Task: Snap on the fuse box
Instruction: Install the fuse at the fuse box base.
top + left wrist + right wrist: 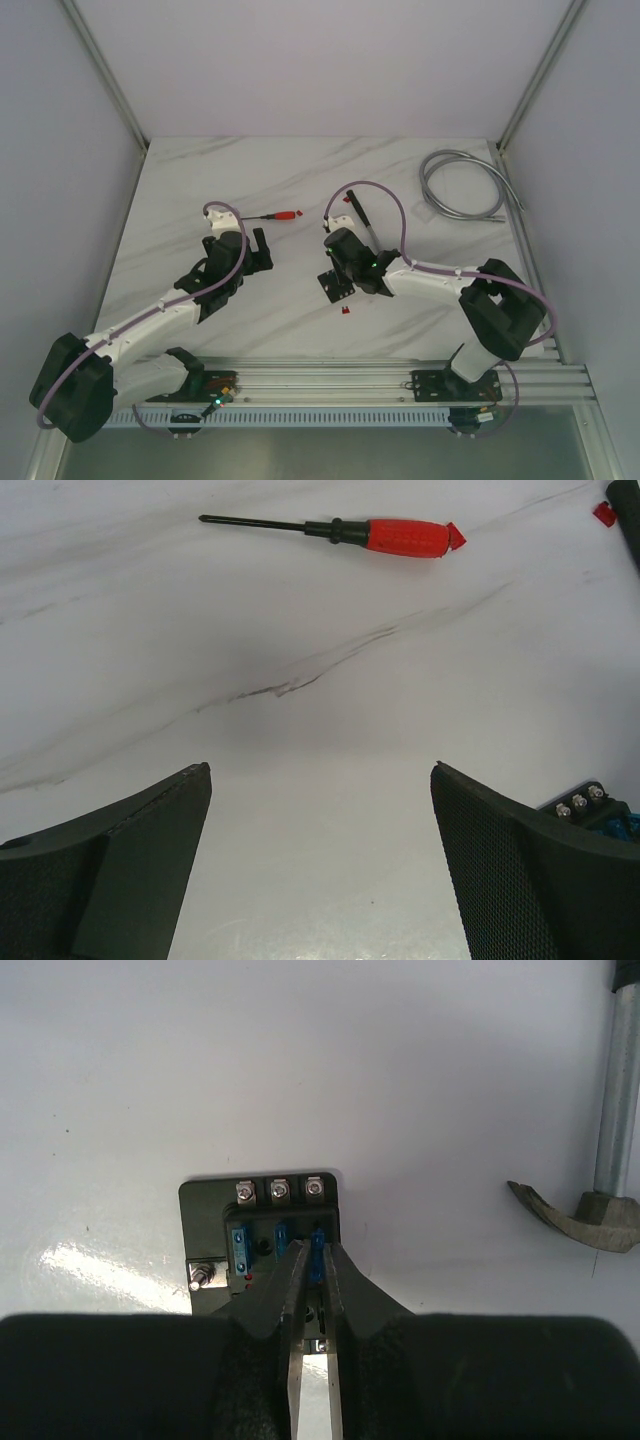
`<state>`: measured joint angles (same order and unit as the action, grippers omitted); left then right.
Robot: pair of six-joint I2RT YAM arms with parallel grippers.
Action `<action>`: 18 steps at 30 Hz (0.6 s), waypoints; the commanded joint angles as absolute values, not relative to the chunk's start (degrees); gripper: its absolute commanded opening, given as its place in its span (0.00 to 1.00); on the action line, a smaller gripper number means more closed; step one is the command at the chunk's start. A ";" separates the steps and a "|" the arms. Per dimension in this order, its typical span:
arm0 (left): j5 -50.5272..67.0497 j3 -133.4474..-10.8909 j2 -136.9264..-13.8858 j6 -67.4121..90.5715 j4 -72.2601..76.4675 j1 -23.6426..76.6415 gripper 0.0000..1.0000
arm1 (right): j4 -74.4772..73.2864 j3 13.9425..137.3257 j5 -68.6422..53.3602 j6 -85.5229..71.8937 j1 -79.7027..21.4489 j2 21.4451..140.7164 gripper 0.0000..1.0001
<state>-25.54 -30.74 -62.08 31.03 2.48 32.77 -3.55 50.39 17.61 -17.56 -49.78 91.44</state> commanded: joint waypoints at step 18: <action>-24.94 -30.37 -61.92 30.94 2.03 32.36 1.00 | -10.12 51.92 9.30 -13.42 -47.12 94.50 0.16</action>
<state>-25.45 -30.74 -62.08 31.00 2.48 32.67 -4.51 51.48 13.58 -15.77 -48.31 92.36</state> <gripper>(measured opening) 0.998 0.163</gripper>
